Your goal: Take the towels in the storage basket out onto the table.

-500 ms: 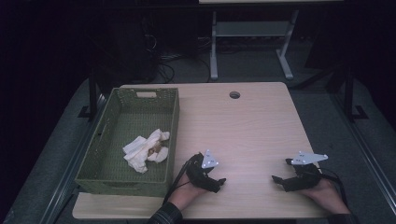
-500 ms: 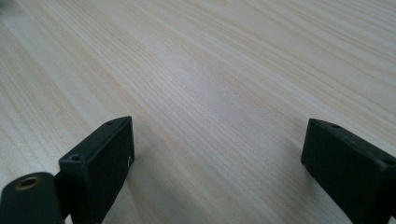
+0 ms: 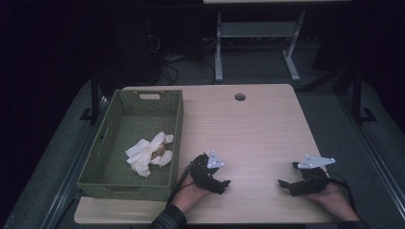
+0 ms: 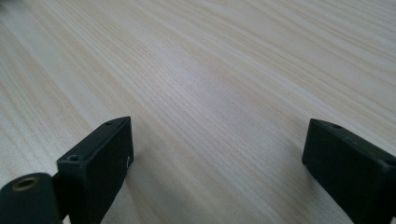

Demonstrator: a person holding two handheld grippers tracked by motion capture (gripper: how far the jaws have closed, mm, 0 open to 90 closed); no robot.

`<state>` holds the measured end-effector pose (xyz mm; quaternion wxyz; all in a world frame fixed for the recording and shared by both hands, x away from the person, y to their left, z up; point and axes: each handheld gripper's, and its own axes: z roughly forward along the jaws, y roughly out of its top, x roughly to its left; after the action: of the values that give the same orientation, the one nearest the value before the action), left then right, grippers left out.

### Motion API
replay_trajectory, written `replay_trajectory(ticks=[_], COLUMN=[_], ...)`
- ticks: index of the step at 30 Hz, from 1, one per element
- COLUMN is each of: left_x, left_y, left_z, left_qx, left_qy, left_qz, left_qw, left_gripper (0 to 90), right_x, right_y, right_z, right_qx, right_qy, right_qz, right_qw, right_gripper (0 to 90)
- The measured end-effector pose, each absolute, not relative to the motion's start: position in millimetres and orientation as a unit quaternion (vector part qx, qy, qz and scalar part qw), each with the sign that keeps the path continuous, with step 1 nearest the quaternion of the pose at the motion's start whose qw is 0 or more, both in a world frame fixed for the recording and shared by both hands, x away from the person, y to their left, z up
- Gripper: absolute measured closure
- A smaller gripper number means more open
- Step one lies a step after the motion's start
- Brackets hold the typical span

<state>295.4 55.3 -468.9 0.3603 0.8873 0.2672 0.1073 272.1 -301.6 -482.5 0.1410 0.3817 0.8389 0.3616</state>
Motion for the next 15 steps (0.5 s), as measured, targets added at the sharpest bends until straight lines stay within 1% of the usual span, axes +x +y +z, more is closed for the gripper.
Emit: replay_trajectory(ticks=[15], left_x=[295.1], left_y=[57.9], left_z=[-457.6], left_qx=[0.882], left_qy=[0.279], left_qz=[0.112], left_qw=[0.363], left_gripper=[12.8], right_x=[272.1], right_y=[-300.9], right_z=[-482.7], right_qx=[0.379], right_qy=[0.84], right_qz=[0.362], right_qw=[0.14], right_gripper=[8.0])
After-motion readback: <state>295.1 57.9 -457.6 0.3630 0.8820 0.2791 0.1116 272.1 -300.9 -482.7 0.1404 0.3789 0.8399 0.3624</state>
